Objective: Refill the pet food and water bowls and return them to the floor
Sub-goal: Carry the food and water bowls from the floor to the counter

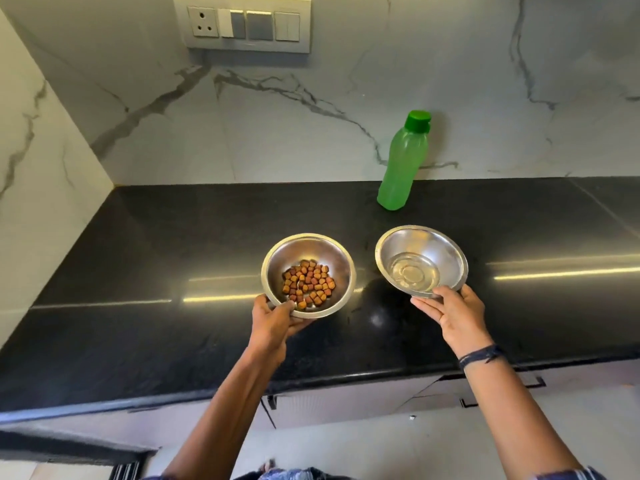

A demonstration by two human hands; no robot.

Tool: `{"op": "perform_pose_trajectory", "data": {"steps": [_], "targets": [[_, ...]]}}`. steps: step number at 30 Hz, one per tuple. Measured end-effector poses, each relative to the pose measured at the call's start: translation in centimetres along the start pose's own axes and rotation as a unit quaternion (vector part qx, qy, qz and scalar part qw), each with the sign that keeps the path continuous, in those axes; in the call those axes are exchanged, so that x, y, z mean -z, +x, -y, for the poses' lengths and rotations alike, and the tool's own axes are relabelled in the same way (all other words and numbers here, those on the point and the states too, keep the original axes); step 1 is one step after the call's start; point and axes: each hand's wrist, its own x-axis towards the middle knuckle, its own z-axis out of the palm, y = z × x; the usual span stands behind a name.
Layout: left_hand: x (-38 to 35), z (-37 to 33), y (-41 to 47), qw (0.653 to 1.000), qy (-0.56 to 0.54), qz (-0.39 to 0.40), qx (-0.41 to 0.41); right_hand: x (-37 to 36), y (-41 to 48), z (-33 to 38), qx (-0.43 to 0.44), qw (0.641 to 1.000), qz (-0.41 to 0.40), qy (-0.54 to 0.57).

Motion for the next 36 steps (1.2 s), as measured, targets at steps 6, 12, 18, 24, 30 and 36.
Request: {"op": "perform_pose_trajectory", "data": {"steps": [6, 12, 18, 24, 30, 36], "targets": [[-3.4, 0.7, 3.6, 0.999, 0.024, 0.011, 0.028, 0.0, 2.0, -0.1, -0.010, 1.000, -0.019, 0.016], [-4.8, 0.5, 5.6, 0.999, 0.025, 0.016, 0.043, 0.0, 3.0, -0.5, -0.024, 0.999, -0.025, 0.025], [-4.9, 0.6, 6.5, 0.997, 0.036, 0.025, 0.056, -0.4, 3.6, -1.1, -0.039, 0.999, -0.024, 0.026], [-4.9, 0.6, 6.7, 0.996, 0.050, 0.046, 0.053, -0.7, 3.7, -2.2, -0.051, 0.998, -0.027, 0.038], [-4.2, 0.3, 6.4, 0.990, 0.121, 0.063, 0.040, -1.0, 3.4, -2.4, -0.044, 0.999, -0.026, -0.004], [-3.6, -0.5, 5.7, 0.983, 0.179, 0.024, 0.026, -0.4, 2.5, -2.1, -0.030, 0.988, -0.057, -0.139]]}}
